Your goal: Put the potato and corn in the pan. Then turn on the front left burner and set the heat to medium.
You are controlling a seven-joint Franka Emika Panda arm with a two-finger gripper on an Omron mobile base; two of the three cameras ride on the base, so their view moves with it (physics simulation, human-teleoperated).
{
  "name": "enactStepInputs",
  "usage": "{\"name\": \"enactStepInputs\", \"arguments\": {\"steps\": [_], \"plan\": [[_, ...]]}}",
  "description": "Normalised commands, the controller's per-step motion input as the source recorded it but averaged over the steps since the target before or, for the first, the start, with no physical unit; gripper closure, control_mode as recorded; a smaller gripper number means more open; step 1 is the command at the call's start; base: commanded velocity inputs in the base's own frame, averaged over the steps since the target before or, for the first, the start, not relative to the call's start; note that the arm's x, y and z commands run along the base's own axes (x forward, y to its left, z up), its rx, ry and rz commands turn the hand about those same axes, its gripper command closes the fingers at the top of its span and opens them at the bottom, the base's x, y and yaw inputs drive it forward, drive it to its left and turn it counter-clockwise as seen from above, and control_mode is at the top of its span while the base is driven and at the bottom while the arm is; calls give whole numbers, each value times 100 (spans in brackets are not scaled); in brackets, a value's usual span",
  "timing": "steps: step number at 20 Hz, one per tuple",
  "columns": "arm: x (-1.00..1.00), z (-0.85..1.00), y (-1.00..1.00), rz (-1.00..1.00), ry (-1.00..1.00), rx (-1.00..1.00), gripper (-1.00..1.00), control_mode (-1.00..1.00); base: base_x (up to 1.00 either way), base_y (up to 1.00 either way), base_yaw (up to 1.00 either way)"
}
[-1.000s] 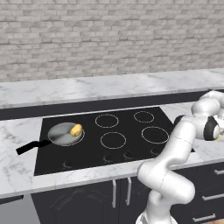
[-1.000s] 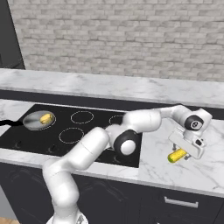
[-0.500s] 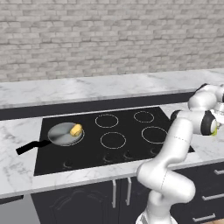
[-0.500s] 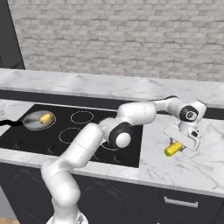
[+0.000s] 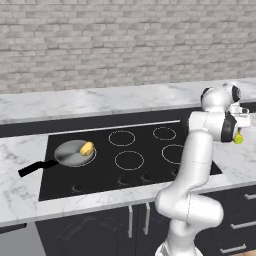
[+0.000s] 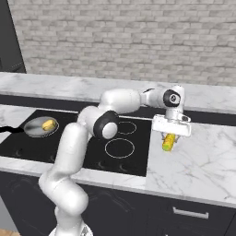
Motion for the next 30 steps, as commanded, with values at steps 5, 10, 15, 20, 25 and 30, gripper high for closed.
{"name": "enactStepInputs", "arguments": {"steps": [5,10,15,20,25,30], "plan": [[-10,40,99,55,-46,-8,100,-100,0,0,0],[20,39,69,44,-84,-7,100,-100,0,0,0],[28,66,45,13,-34,11,100,-100,0,0,0],[-11,55,100,22,-1,3,100,-100,0,0,0],[2,27,100,15,0,-3,100,-100,0,0,0],[39,0,100,1,6,-17,100,-100,0,0,0]]}}
